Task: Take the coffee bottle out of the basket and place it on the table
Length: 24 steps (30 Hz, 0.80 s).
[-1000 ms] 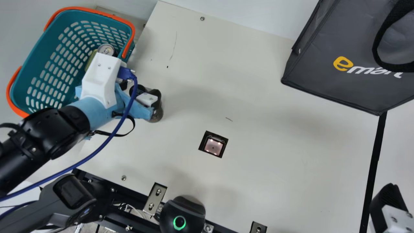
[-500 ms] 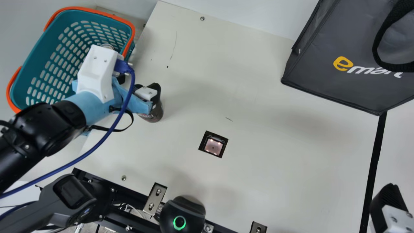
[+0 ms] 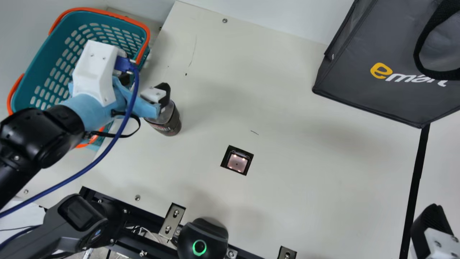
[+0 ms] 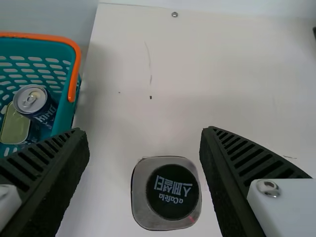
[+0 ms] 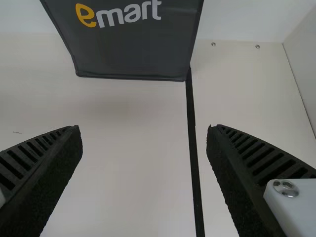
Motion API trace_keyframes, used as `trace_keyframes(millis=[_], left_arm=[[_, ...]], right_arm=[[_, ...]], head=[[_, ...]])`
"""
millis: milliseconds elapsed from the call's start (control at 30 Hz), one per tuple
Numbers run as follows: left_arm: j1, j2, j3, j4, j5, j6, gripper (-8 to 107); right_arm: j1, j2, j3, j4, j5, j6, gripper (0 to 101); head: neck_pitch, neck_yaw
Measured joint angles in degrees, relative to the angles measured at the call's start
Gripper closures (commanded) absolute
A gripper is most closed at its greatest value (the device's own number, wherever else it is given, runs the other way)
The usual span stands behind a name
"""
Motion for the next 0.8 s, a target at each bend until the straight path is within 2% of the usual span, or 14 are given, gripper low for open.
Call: trace_keyframes(millis=[333, 800], left_arm=[[3.06, -0.27, -0.43, -1.6, -0.55, 2.92, 9], [3.06, -0.27, -0.43, -1.6, -0.55, 2.94, 9]], right_arm=[[0.0, 0.0, 0.0, 0.0, 0.0, 0.0, 10], [0.0, 0.0, 0.0, 0.0, -0.05, 0.0, 10]], head=[[0.0, -0.09], [0.0, 0.0]])
